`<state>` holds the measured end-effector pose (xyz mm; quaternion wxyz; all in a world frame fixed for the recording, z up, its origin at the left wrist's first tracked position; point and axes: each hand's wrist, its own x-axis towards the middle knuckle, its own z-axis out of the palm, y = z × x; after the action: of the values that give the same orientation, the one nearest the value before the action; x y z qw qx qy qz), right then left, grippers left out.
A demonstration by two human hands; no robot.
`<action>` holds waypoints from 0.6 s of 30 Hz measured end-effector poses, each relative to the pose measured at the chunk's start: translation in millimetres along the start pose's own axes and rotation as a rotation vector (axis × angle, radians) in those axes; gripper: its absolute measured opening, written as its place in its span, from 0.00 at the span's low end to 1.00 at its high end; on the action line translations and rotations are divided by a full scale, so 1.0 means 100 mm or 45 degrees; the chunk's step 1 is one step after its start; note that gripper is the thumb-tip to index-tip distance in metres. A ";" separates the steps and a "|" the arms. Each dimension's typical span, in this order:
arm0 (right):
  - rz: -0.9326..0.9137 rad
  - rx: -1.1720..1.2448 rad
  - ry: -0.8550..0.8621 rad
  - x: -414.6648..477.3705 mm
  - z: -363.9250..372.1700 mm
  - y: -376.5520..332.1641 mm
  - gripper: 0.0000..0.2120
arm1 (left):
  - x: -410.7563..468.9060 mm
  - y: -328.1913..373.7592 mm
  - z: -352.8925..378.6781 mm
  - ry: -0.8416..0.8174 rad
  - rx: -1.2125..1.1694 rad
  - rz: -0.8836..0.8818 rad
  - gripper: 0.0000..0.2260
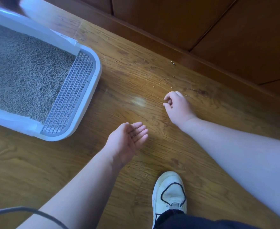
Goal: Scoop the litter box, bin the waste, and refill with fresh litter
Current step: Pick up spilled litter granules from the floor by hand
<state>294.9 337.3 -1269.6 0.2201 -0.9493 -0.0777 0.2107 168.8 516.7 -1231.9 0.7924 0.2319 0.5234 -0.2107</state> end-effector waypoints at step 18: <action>-0.273 0.093 -0.132 -0.23 -0.03 -0.30 0.02 | 0.08 -0.02 0.06 0.006 0.031 0.009 0.18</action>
<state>274.2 357.2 -1245.6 0.2716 -0.9147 -0.1822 0.2375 175.3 511.0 -1237.5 0.7892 0.2436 0.5217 -0.2136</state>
